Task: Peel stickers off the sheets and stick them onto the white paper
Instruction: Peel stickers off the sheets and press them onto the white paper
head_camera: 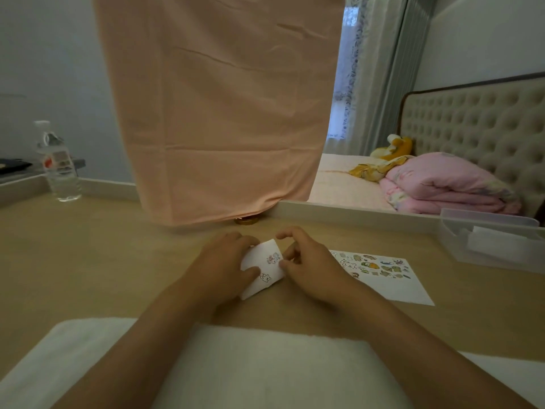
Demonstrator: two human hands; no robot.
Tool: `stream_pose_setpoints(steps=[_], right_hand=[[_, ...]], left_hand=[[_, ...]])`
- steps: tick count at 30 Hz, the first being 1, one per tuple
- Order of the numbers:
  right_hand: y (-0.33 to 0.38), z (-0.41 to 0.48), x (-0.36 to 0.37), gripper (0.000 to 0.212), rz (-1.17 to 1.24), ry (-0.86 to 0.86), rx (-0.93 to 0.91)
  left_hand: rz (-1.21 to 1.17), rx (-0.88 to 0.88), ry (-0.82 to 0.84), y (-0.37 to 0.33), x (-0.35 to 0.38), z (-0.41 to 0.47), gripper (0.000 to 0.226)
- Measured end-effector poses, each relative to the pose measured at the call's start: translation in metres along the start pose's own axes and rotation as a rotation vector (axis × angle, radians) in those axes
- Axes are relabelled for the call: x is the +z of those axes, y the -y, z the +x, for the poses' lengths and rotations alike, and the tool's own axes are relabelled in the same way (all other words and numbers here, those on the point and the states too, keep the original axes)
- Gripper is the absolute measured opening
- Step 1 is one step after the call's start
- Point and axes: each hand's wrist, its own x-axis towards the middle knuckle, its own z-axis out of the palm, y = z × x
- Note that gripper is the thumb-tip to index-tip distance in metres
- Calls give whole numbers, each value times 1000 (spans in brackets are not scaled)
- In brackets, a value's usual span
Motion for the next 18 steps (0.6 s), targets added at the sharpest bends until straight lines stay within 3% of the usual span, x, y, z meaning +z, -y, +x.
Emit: stream_pose_setpoints(steps=[7, 14, 18], right_hand=[[-4, 1, -9, 22, 287, -96, -11], [-3, -6, -18, 31, 334, -149, -77], [0, -8, -19, 33, 350, -149, -107]], left_hand=[[22, 155, -146, -10, 0, 1, 60], [-145, 129, -220, -19, 7, 1, 32], [-252, 104, -231, -20, 12, 0, 43]])
